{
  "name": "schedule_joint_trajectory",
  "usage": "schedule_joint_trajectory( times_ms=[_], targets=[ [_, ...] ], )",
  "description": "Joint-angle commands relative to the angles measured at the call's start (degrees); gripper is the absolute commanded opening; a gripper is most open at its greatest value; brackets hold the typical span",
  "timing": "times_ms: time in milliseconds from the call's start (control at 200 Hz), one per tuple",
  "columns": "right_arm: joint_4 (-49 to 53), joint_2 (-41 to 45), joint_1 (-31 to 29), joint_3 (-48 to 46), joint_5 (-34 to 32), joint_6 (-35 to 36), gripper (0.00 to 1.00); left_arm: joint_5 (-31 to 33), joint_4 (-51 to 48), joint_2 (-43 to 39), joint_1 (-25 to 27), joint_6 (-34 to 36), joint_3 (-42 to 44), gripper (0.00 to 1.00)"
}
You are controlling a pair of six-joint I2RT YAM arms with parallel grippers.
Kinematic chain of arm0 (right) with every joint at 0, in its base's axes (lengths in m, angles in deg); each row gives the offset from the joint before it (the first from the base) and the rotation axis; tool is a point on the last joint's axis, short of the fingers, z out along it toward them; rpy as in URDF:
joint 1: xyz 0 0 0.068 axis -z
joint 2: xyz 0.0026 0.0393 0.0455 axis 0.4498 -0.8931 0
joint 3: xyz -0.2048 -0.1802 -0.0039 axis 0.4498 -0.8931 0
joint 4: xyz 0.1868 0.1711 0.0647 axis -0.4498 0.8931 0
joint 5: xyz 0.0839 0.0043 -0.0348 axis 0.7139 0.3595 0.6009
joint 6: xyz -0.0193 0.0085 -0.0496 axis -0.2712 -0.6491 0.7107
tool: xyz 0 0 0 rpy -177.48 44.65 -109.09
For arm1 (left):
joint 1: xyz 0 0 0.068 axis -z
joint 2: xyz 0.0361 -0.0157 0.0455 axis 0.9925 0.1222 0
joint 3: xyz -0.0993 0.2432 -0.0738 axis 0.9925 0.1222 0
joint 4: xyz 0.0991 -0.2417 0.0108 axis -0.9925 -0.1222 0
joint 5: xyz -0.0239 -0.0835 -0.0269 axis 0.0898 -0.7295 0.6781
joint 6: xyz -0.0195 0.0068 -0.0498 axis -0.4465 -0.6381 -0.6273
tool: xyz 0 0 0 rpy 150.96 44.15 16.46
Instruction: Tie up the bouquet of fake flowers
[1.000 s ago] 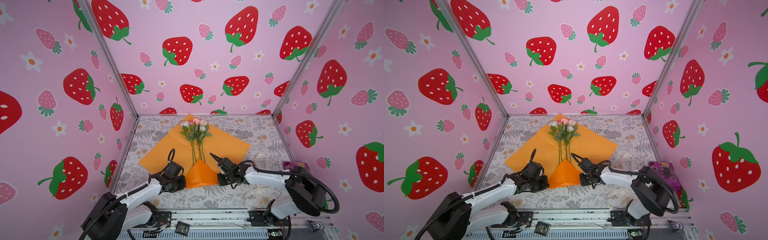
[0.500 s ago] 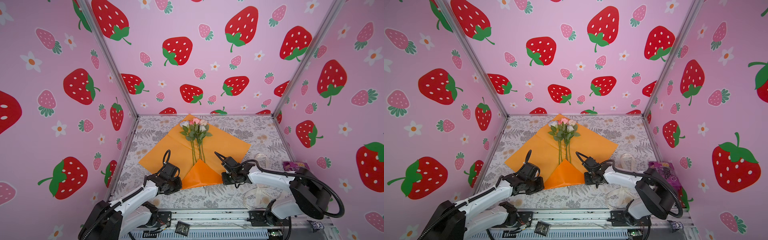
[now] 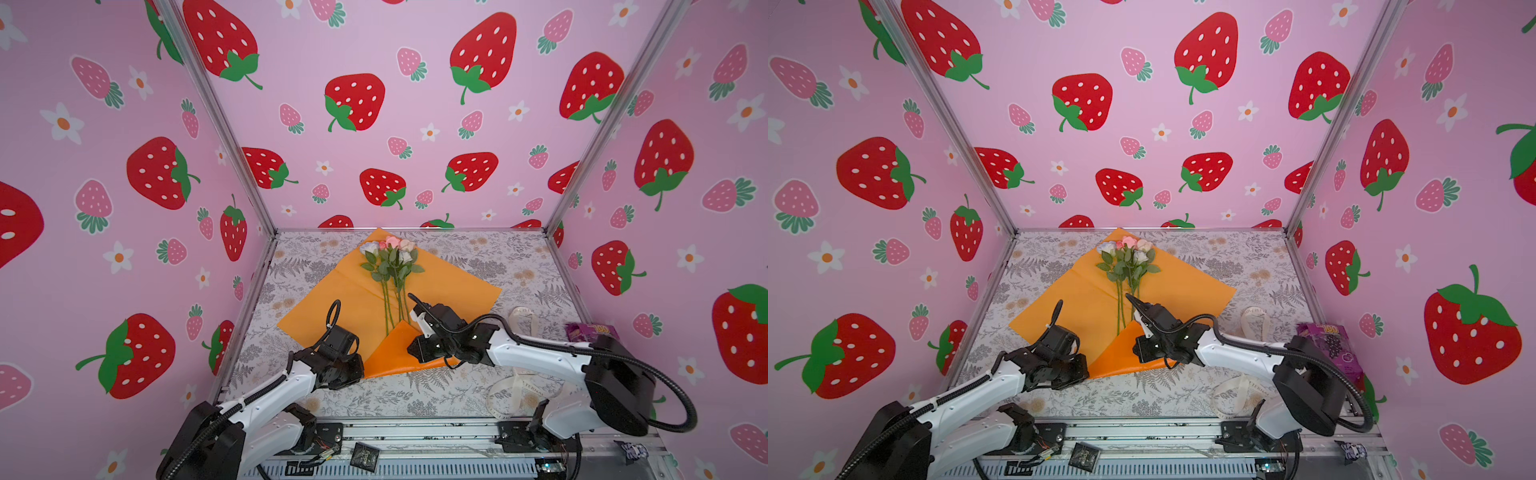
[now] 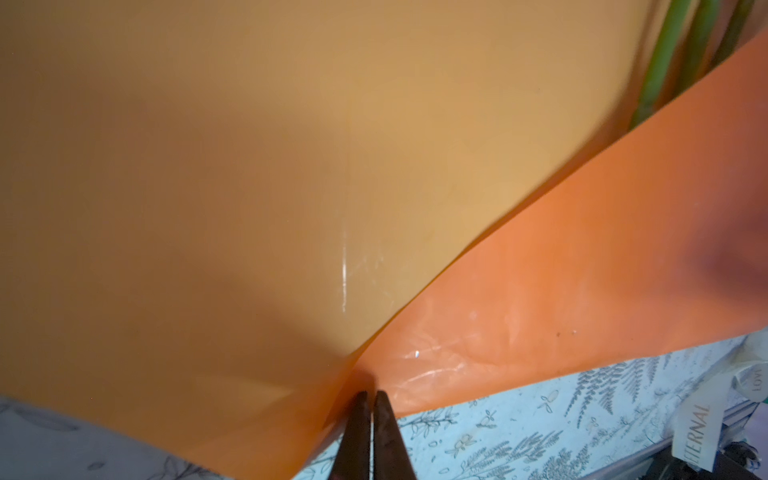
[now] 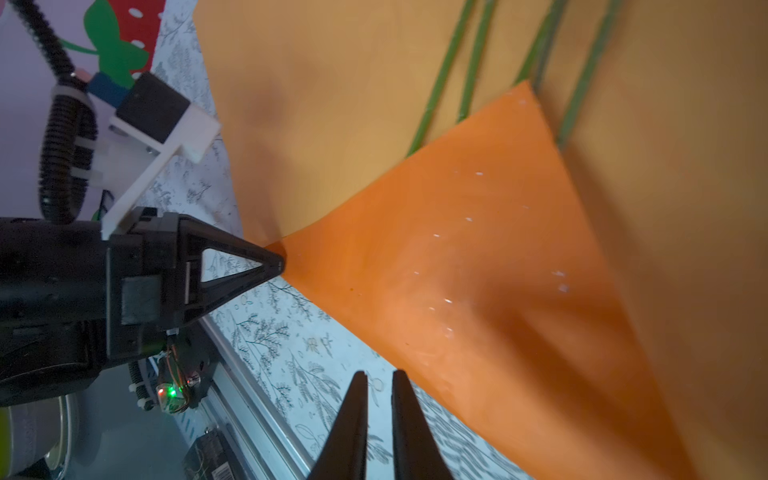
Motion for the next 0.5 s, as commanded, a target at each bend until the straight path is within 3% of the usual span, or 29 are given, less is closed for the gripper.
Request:
schedule_joint_trajectory(
  times_ms=[0, 185, 495],
  targets=[
    [-2.27, -5.49, -2.85, 3.24, 2.72, -0.21, 0.16, 0.08, -1.94, -0.27, -0.17, 0.31, 0.44, 0.08],
    [-1.13, -12.19, -4.14, 6.8, 1.78, 0.9, 0.13, 0.18, -1.49, 0.26, -0.21, 0.58, 0.2, 0.08],
    [-1.21, -16.48, -4.01, 7.62, 3.44, 1.73, 0.13, -0.12, -0.91, -0.02, -0.17, 0.16, 0.35, 0.08]
  ],
)
